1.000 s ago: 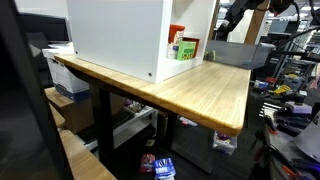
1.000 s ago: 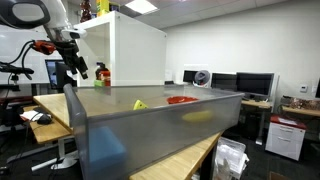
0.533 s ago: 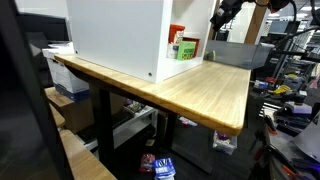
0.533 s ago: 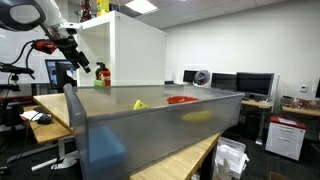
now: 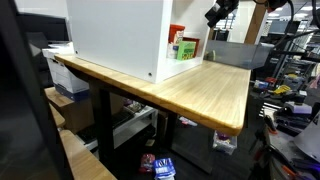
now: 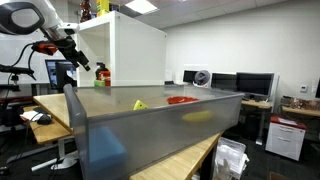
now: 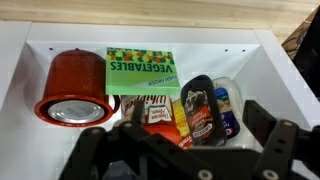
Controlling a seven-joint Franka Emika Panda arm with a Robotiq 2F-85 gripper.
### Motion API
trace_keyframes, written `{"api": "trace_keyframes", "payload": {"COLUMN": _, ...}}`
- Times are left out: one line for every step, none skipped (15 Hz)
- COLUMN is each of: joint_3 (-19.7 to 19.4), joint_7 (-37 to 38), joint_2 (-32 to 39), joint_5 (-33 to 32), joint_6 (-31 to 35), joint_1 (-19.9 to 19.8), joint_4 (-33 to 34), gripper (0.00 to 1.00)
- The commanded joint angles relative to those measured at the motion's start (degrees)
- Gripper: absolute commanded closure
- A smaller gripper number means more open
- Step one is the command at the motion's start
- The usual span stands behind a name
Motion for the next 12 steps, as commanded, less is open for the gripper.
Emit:
{"api": "trace_keyframes", "payload": {"joint_3": 1.04, "joint_7": 1.79, "joint_2": 3.15, "joint_5": -0.47, "joint_6": 3.33, "joint_1": 0.59, "joint_4": 0.08, "gripper": 0.00}}
{"api": "trace_keyframes", "payload": {"joint_3": 1.29, "joint_7": 1.90, "joint_2": 3.79, "joint_5": -0.45, "joint_6": 3.90, "joint_1": 0.64, "joint_4": 0.08, "gripper": 0.00}}
{"api": "trace_keyframes", "payload": {"joint_3": 1.31, "joint_7": 1.95, "joint_2": 4.37, "joint_5": -0.24, "joint_6": 4.52, "joint_1": 0.87, "joint_4": 0.08, "gripper": 0.00}}
{"api": "trace_keyframes", "payload": {"joint_3": 1.32, "joint_7": 2.02, "joint_2": 4.96, "joint_5": -0.11, "joint_6": 5.12, "joint_1": 1.04, "joint_4": 0.07, "gripper": 0.00}}
{"api": "trace_keyframes", "payload": {"joint_3": 1.32, "joint_7": 2.09, "joint_2": 5.53, "joint_5": -0.04, "joint_6": 5.78, "joint_1": 1.24, "joint_4": 0.07, "gripper": 0.00}}
{"api": "trace_keyframes", "payload": {"joint_3": 1.30, "joint_7": 2.30, "joint_2": 6.06, "joint_5": 0.14, "joint_6": 6.74, "joint_1": 1.52, "joint_4": 0.07, "gripper": 0.00}}
{"api": "trace_keyframes", "payload": {"joint_3": 1.23, "joint_7": 2.56, "joint_2": 6.57, "joint_5": 0.30, "joint_6": 7.76, "joint_1": 1.83, "joint_4": 0.07, "gripper": 0.00}}
{"api": "trace_keyframes", "payload": {"joint_3": 1.15, "joint_7": 2.77, "joint_2": 7.03, "joint_5": 0.37, "joint_6": 8.76, "joint_1": 2.09, "joint_4": 0.07, "gripper": 0.00}}
{"api": "trace_keyframes", "payload": {"joint_3": 1.31, "joint_7": 3.03, "joint_2": 7.66, "joint_5": 0.25, "joint_6": 10.53, "joint_1": 2.30, "joint_4": 0.03, "gripper": 0.00}}
{"api": "trace_keyframes", "payload": {"joint_3": 1.45, "joint_7": 3.34, "joint_2": 8.24, "joint_5": 0.12, "joint_6": 12.14, "joint_1": 2.40, "joint_4": 0.03, "gripper": 0.00}}
{"api": "trace_keyframes", "payload": {"joint_3": 1.84, "joint_7": 3.73, "joint_2": 8.77, "joint_5": -0.13, "joint_6": 14.04, "joint_1": 2.19, "joint_4": 0.03, "gripper": 0.00}}
{"api": "trace_keyframes", "payload": {"joint_3": 1.94, "joint_7": 3.93, "joint_2": 9.24, "joint_5": -0.19, "joint_6": 15.31, "joint_1": 2.31, "joint_4": 0.03, "gripper": 0.00}}
